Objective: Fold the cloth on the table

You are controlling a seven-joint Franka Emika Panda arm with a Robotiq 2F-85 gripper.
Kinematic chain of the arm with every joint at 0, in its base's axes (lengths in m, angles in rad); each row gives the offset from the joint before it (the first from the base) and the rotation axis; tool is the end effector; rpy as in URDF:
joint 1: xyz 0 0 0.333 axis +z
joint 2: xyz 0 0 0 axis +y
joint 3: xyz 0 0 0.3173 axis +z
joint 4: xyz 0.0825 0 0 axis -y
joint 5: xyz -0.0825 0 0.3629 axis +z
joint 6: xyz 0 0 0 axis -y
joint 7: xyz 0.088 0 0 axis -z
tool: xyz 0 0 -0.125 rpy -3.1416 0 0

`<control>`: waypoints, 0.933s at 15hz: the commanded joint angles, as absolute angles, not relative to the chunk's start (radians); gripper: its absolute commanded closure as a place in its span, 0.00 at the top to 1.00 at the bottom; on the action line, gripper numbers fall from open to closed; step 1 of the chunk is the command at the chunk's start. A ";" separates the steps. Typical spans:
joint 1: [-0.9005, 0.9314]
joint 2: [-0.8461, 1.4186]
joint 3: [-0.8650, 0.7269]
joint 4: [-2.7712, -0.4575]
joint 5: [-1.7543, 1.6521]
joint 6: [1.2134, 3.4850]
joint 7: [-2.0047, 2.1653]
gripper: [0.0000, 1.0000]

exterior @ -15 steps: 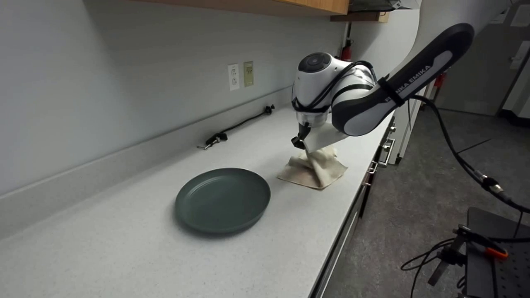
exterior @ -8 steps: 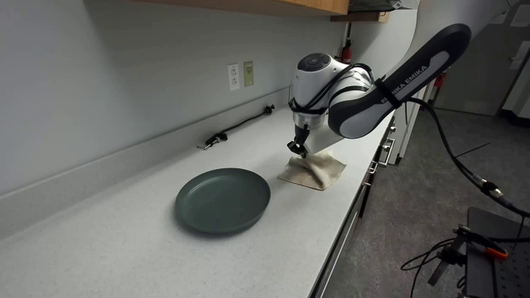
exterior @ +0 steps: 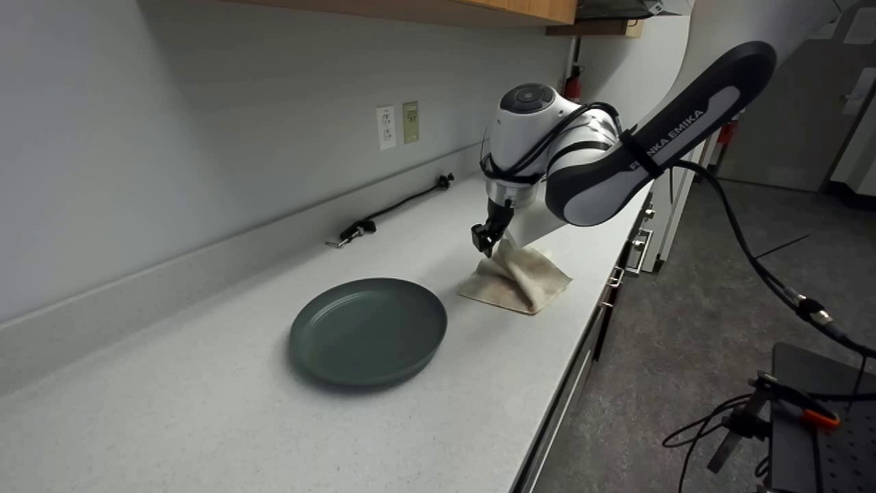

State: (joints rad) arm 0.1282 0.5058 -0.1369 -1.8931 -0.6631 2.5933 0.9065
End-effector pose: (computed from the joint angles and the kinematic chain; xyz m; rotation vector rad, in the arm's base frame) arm 0.6413 0.0062 0.2543 2.7195 -0.4809 0.5029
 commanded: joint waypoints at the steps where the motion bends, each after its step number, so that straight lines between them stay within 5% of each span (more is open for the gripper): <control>1: 0.167 0.489 -0.187 -1.910 -0.693 2.663 0.924 0.99; 8: 0.148 0.418 -0.181 -2.008 -0.641 2.685 0.880 1.00; 14: -0.007 0.261 -0.013 -2.195 -0.318 2.649 0.534 1.00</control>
